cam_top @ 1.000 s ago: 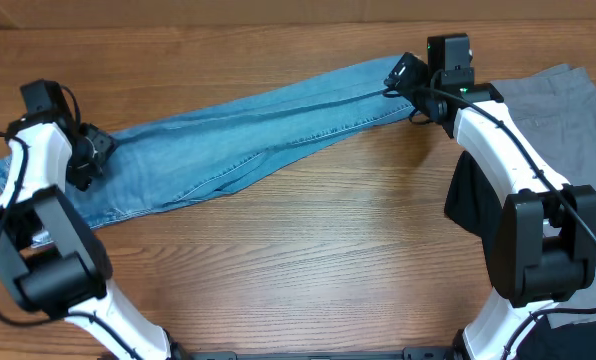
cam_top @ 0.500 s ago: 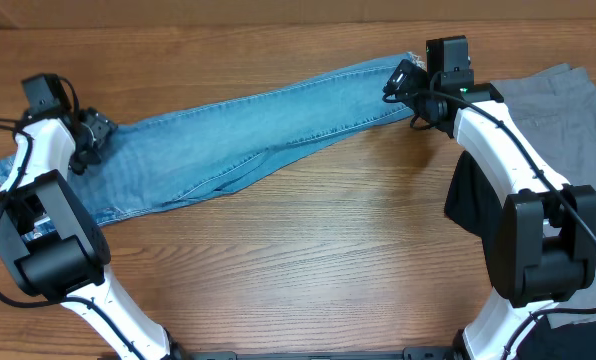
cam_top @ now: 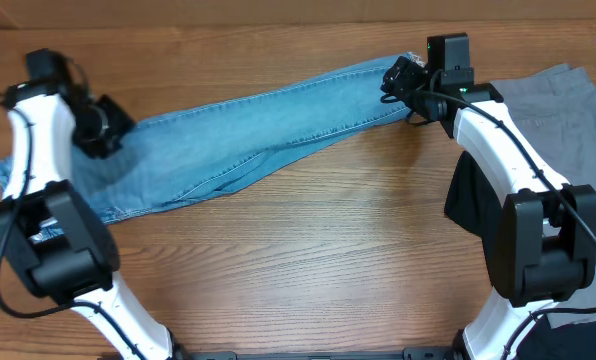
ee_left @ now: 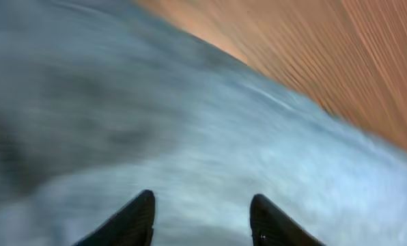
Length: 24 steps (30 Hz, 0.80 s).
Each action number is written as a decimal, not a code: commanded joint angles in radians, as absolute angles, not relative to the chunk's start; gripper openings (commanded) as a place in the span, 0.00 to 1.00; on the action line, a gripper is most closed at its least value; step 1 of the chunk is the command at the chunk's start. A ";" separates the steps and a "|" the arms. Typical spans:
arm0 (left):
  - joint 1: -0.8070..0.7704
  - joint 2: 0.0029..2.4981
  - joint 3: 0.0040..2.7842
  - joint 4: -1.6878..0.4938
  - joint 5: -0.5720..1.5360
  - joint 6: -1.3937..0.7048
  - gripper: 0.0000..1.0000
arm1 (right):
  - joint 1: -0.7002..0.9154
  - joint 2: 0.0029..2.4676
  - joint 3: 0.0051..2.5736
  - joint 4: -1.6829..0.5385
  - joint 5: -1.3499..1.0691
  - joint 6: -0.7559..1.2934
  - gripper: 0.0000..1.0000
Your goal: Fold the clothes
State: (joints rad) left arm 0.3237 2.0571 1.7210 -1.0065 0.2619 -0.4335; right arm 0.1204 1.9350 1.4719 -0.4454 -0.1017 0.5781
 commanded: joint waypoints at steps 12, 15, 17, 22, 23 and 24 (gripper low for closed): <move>-0.073 2.177 1.721 -0.818 0.125 -0.385 0.24 | 0.123 1.966 1.493 -0.515 -0.133 0.575 0.85; -0.081 2.222 1.721 -0.806 0.123 -0.385 0.25 | 0.123 1.966 1.493 -0.552 -0.133 0.575 1.00; -0.081 2.256 1.721 -0.811 0.136 -0.385 0.24 | 0.123 1.966 1.493 -0.564 -0.132 0.575 1.00; -0.081 2.300 1.721 -0.867 0.183 -0.382 0.08 | 0.123 1.966 1.493 -0.572 -0.096 0.575 1.00; -0.081 2.301 1.721 -0.881 0.184 -0.382 0.04 | 0.123 1.966 1.493 -0.572 -0.085 0.575 1.00; -0.081 2.300 1.721 -0.893 0.184 -0.381 0.04 | 0.123 1.967 1.493 -0.572 -0.074 0.575 1.00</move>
